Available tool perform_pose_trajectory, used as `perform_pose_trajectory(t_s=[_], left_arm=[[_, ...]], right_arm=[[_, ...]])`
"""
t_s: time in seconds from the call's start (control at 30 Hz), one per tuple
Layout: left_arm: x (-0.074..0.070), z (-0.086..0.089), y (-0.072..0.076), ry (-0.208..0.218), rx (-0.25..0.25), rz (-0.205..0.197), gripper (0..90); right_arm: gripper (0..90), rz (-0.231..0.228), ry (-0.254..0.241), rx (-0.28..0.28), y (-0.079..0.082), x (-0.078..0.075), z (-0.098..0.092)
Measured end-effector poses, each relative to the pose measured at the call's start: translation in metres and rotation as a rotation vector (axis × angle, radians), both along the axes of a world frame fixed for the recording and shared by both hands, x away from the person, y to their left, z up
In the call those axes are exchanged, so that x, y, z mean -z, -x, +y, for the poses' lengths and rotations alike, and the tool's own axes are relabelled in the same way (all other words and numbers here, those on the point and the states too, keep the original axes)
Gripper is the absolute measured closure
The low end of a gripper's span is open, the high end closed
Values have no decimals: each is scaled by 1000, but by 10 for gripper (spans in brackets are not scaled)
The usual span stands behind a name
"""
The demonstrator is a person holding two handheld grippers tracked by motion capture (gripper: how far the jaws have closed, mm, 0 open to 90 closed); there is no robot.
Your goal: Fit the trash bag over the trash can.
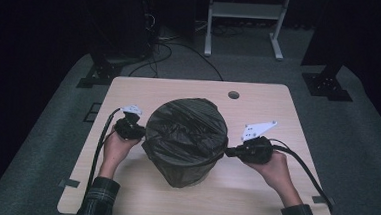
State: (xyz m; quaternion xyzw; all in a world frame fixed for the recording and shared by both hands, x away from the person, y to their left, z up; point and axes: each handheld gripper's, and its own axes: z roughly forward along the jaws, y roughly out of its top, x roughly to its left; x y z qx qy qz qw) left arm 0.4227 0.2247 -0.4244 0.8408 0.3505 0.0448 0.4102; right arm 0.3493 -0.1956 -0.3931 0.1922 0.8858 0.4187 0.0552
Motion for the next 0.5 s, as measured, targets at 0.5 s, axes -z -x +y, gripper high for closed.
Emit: perform_pose_trajectory(t_s=[0.5], left_arm=[[19,5,-2,-93,-12,51,900]], right_arm=[[900,95,203,36,-9,47,7]])
